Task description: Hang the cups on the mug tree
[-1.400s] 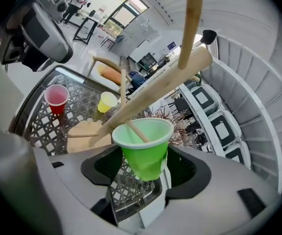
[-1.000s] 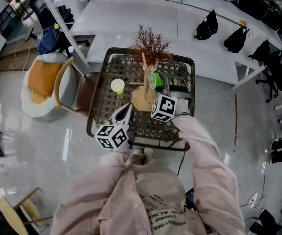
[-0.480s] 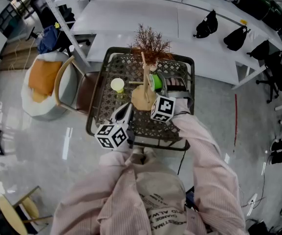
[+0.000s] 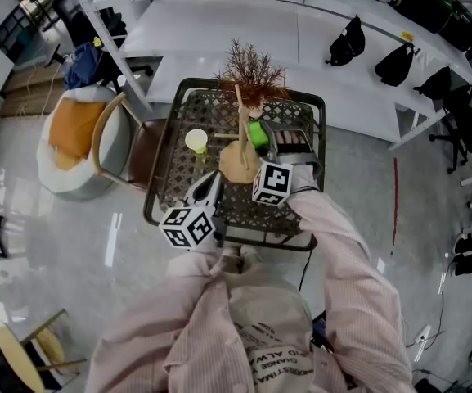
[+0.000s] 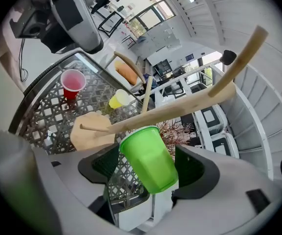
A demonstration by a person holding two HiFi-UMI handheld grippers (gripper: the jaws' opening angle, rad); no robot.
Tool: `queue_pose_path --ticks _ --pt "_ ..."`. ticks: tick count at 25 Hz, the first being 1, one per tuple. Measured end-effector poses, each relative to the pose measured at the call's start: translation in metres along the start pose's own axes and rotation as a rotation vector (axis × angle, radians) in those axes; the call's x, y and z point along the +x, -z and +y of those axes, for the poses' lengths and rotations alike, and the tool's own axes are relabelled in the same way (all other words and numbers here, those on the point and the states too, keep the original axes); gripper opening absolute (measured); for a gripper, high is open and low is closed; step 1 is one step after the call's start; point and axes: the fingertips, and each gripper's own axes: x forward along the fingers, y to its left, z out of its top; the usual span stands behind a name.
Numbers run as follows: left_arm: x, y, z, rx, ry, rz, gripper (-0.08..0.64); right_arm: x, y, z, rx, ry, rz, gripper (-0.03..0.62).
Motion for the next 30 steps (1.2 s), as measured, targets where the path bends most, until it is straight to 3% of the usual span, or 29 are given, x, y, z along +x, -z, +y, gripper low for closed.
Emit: queue_pose_path --ticks 6,14,21,30 --pt "-0.003 -0.003 -0.003 -0.005 -0.009 -0.025 -0.002 -0.007 0.001 0.001 0.04 0.007 -0.028 0.319" --pt "-0.008 -0.004 -0.009 -0.005 -0.03 -0.049 -0.002 -0.023 0.01 0.002 0.175 0.018 -0.068 0.318" --pt "-0.02 -0.006 -0.004 0.016 -0.056 -0.064 -0.002 -0.042 0.018 0.011 0.433 -0.006 -0.118 0.318" --pt "-0.038 0.0 0.011 0.008 -0.1 -0.051 -0.002 -0.059 0.001 0.045 0.699 -0.106 -0.179 0.318"
